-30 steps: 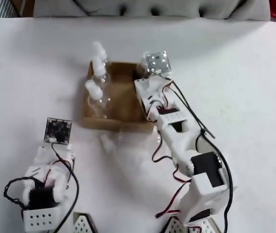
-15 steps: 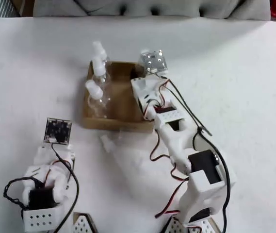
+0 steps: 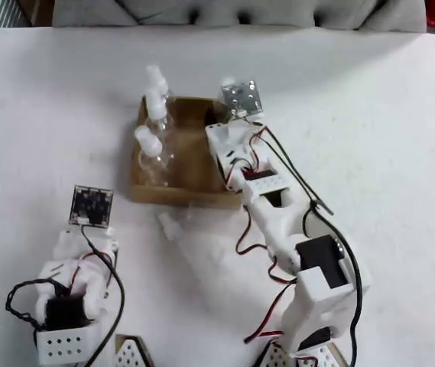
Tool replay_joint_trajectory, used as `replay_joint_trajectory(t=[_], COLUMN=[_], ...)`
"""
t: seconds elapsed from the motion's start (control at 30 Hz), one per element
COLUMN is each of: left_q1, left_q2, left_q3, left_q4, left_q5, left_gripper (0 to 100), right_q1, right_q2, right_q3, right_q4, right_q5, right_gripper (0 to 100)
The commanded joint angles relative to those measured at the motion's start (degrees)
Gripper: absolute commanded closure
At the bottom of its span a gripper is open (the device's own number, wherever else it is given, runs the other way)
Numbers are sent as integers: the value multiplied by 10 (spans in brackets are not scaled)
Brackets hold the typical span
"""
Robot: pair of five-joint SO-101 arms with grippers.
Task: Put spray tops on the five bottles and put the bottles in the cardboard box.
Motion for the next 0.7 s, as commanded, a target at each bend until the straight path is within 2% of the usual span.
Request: replay_joint_trajectory(t=[0.0, 0.3, 0.53, 0.67], left_q1=[-7, -8, -8, -8], left_q2=[-6, -6, -6, -6], left_q3=[-2, -2, -2, -2], left_q4=[-4, -4, -4, -4], left_q5=[-4, -4, -4, -4], left_gripper=[980, 980, 980, 980], right_q1=[-7, -12, -21, -22], right_q2=[0, 0, 0, 0], right_q3=[6, 16, 26, 26], right_q4=[-2, -5, -5, -5], right_q5=[7, 7, 8, 8], right_gripper=[825, 819, 669, 660])
